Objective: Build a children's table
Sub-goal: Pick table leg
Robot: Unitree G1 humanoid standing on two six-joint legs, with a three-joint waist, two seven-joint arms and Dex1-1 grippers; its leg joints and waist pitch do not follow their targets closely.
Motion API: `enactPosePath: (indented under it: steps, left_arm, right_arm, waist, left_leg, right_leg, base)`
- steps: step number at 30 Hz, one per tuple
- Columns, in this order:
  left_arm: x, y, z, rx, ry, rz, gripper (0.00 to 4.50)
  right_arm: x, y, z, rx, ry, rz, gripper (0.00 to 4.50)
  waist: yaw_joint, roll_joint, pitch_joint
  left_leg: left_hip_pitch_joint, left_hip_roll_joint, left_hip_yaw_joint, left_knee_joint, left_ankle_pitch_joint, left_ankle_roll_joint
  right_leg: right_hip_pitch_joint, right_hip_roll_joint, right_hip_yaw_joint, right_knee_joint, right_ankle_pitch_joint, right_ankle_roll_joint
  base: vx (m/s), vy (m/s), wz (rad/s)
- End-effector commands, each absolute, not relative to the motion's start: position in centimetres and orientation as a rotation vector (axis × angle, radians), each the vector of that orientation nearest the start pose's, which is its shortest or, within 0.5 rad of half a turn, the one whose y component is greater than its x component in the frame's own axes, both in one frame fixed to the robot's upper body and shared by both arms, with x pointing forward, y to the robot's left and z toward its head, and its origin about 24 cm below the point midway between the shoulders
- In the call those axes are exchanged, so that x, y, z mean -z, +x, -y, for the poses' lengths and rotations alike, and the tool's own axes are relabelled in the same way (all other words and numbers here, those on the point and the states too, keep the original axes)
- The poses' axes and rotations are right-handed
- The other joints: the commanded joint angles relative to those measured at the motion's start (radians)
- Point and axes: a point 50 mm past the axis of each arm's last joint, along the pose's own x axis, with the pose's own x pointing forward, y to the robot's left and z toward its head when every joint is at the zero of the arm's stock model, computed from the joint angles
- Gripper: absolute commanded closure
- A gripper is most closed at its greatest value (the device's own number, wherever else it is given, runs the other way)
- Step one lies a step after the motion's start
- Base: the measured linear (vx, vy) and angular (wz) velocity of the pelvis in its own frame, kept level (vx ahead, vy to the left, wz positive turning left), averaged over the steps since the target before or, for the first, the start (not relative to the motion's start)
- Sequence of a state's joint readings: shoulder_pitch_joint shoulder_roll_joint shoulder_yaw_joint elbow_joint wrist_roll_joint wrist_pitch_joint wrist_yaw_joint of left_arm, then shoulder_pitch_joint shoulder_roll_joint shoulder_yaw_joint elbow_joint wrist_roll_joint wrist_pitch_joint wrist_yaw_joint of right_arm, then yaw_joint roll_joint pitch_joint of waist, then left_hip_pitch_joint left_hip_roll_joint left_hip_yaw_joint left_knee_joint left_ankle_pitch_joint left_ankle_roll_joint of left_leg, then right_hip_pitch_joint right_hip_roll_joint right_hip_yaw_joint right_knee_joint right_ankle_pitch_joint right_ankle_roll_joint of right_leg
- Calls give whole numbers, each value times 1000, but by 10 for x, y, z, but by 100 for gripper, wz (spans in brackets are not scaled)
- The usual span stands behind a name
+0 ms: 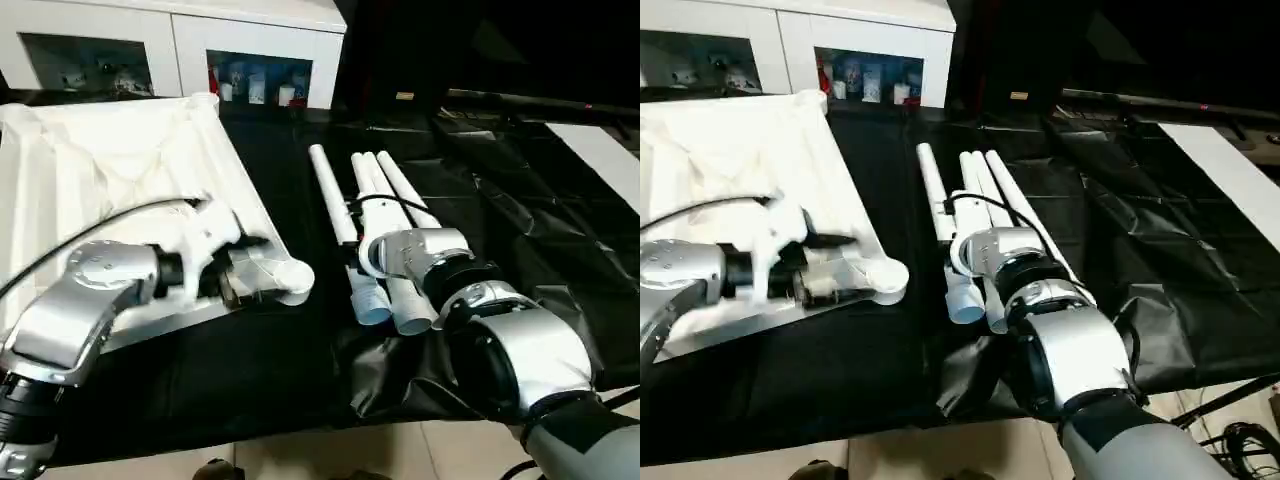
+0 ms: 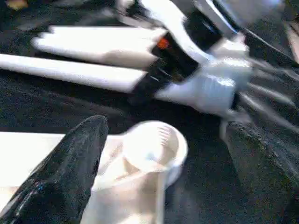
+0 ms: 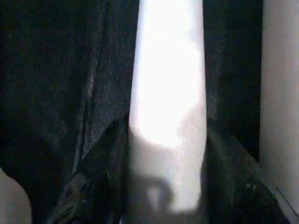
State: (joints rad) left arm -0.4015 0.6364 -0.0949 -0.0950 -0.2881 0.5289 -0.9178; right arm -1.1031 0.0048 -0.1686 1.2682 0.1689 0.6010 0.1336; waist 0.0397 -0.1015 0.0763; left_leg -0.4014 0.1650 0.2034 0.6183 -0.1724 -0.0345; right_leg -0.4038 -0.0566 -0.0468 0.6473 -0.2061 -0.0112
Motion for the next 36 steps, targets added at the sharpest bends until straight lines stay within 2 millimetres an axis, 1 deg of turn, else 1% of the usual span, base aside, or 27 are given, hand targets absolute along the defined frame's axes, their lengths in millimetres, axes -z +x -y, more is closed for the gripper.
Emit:
enactPosePath:
  steps: [1, 2, 4, 5, 7, 9, 10, 11, 12, 13, 14, 16, 17, 18, 19, 20, 21, 22, 23, 24, 25, 27, 29, 30, 33, 35, 36]
  left_arm:
    - [-148, 300, -183, 889, 304, -177, 0]
    - [-152, 301, -180, 860, 264, -117, 0]
    - [-154, 302, -178, 850, 245, -74, 0]
    - [-159, 307, -176, 827, 214, -17, 0]
    - [-162, 311, -176, 801, 205, -1, 0]
    - [-167, 322, -175, 733, 163, 22, 0]
    - [-169, 326, -175, 709, 141, 25, 0]
    - [-175, 338, -174, 606, 47, 25, 0]
    - [-175, 338, -174, 606, 47, 25, 0]
    - [-179, 344, -168, 583, -41, -7, 0]
    - [-185, 345, -155, 635, -100, -47, 0]
    - [-199, 336, -137, 769, -144, 18, 0]
    - [-199, 335, -137, 772, -145, 20, 0]
    - [-206, 330, -126, 836, -193, 47, 0]
    - [-206, 330, -126, 836, -193, 47, 0]
    - [-214, 324, -117, 908, -304, 68, 0]
    - [-216, 322, -114, 933, -348, 72, 0]
    - [-217, 322, -114, 934, -349, 72, 0]
    - [-220, 323, -111, 956, -413, 61, 0]
    - [-221, 323, -111, 961, -427, 57, 0]
    - [-223, 324, -110, 972, -460, 50, 0]
    - [-233, 329, -105, 1027, -601, 36, 0]
    - [-234, 326, -103, 1064, -608, 18, 0]
    - [-234, 326, -103, 1067, -608, 15, 0]
    - [-230, 319, -99, 1106, -625, -35, 0]
    - [-224, 317, -94, 1104, -602, -72, 0]
    - [-224, 317, -94, 1101, -600, -75, 0]
  right_arm:
    - [-75, 386, 71, -312, 214, -730, 268]
    - [-81, 388, 72, -316, 270, -720, 268]
    - [-84, 390, 73, -322, 302, -709, 269]
    - [-93, 393, 74, -350, 370, -661, 269]
    - [-100, 396, 76, -378, 390, -615, 269]
    - [-113, 399, 81, -447, 422, -511, 269]
    - [-117, 400, 83, -475, 433, -476, 269]
    - [-131, 399, 92, -565, 478, -370, 269]
    - [-131, 399, 92, -565, 478, -370, 269]
    - [-140, 396, 102, -611, 476, -288, 269]
    - [-154, 387, 112, -703, 508, -182, 269]
    - [-168, 372, 120, -860, 591, -92, 269]
    - [-168, 371, 120, -865, 592, -90, 269]
    - [-168, 356, 123, -1004, 599, -67, 270]
    - [-168, 356, 123, -1004, 599, -67, 270]
    - [-162, 345, 127, -1078, 566, -79, 270]
    - [-160, 342, 129, -1092, 560, -80, 270]
    - [-160, 342, 129, -1092, 559, -80, 270]
    - [-162, 337, 131, -1136, 586, -77, 270]
    - [-163, 336, 132, -1146, 591, -76, 270]
    - [-165, 334, 132, -1167, 599, -73, 270]
    - [-168, 326, 132, -1238, 580, -77, 270]
    - [-167, 321, 131, -1254, 572, -87, 270]
    - [-167, 320, 131, -1255, 571, -88, 270]
    - [-169, 312, 127, -1290, 556, -99, 270]
    - [-170, 308, 124, -1319, 542, -104, 270]
    - [-170, 308, 124, -1322, 540, -104, 270]
  waist:
    - [3, 62, -84]
    - [1, 62, -84]
    - [4, 56, -85]
    - [8, 63, -85]
    - [9, 62, -84]
    - [11, 43, -85]
    - [13, 47, -82]
    - [21, 34, -83]
    - [25, 39, -86]
    - [20, 32, -85]
    - [30, 4, -86]
    - [45, 10, -85]
    - [51, 5, -87]
    - [50, 16, -87]
    - [54, 27, -86]
    - [59, 54, -86]
    - [54, 39, -82]
    - [56, 32, -84]
    - [56, 29, -80]
    - [59, 32, -80]
    - [56, 21, -79]
    - [59, 17, -74]
    - [57, 15, -73]
    - [56, 15, -73]
    - [56, 7, -76]
    - [59, 17, -79]
    - [58, 15, -79]
  left_leg:
    - [45, 68, -35, -81, -192, -138]
    - [46, 70, -33, -82, -219, -136]
    - [41, 68, -34, -80, -209, -123]
    - [39, 67, -33, -77, -192, -105]
    - [38, 68, -31, -77, -183, -92]
    - [41, 71, -29, -77, -172, -80]
    - [38, 68, -28, -78, -173, -75]
    - [40, 72, -27, -76, -154, -63]
    - [44, 76, -31, -74, -140, -61]
    - [37, 75, -30, -77, -129, -57]
    - [45, 76, -24, -71, -105, -39]
    - [40, 77, -27, -71, -57, -10]
    - [42, 79, -26, -69, -47, -2]
    - [41, 75, -25, -70, -48, -6]
    - [40, 75, -27, -69, -56, -8]
    - [40, 74, -31, -69, -83, -20]
    - [42, 76, -28, -72, -131, -33]
    - [41, 74, -28, -71, -143, -38]
    - [38, 67, -27, -69, -171, -37]
    - [41, 68, -26, -67, -180, -38]
    - [41, 68, -25, -66, -185, -38]
    - [39, 69, -28, -66, -192, -43]
    - [38, 75, -35, -71, -193, -51]
    - [37, 74, -36, -72, -191, -53]
    - [38, 73, -34, -70, -166, -49]
    - [37, 75, -34, -71, -152, -48]
    - [37, 74, -34, -70, -148, -47]
  right_leg:
    - [32, -85, 51, -52, -36, -183]
    - [37, -83, 51, -57, -8, -198]
    - [43, -85, 51, -53, -1, -210]
    - [44, -89, 53, -56, 6, -222]
    - [45, -86, 52, -56, 10, -221]
    - [44, -87, 51, -57, -2, -220]
    - [47, -85, 52, -58, -3, -215]
    - [51, -88, 52, -59, 3, -204]
    - [50, -95, 52, -55, 9, -206]
    - [53, -90, 50, -53, 16, -209]
    - [50, -93, 50, -57, 22, -206]
    - [56, -100, 49, -55, 46, -211]
    - [54, -98, 47, -53, 55, -216]
    - [51, -91, 46, -56, 60, -223]
    - [52, -92, 46, -54, 65, -227]
    - [51, -95, 47, -54, 61, -236]
    - [50, -91, 46, -66, 38, -244]
    - [55, -93, 46, -65, 23, -253]
    - [53, -95, 49, -77, -71, -248]
    - [52, -96, 50, -81, -103, -242]
    - [51, -96, 49, -84, -132, -237]
    - [48, -97, 46, -94, -244, -196]
    - [44, -98, 43, -98, -292, -159]
    - [45, -98, 43, -97, -294, -152]
    - [43, -98, 44, -96, -276, -149]
    - [43, -96, 44, -92, -231, -152]
    - [43, -95, 44, -91, -219, -153]
  base:
    - [0, 0, 0]
    - [0, 0, 0]
    - [0, 0, 0]
    - [0, 0, 0]
    - [0, 0, 0]
    - [0, 0, 0]
    - [0, 0, 0]
    - [0, 0, 0]
    - [0, 0, 0]
    - [0, 0, 0]
    - [0, 0, 0]
    - [0, 0, 0]
    - [0, 0, 0]
    - [0, 0, 0]
    - [0, 0, 0]
    - [0, 0, 0]
    - [0, 0, 0]
    - [0, 0, 0]
    - [0, 0, 0]
    - [0, 0, 0]
    - [0, 0, 0]
    - [0, 0, 0]
    - [0, 0, 0]
    - [0, 0, 0]
    - [0, 0, 0]
    - [0, 0, 0]
    - [0, 0, 0]
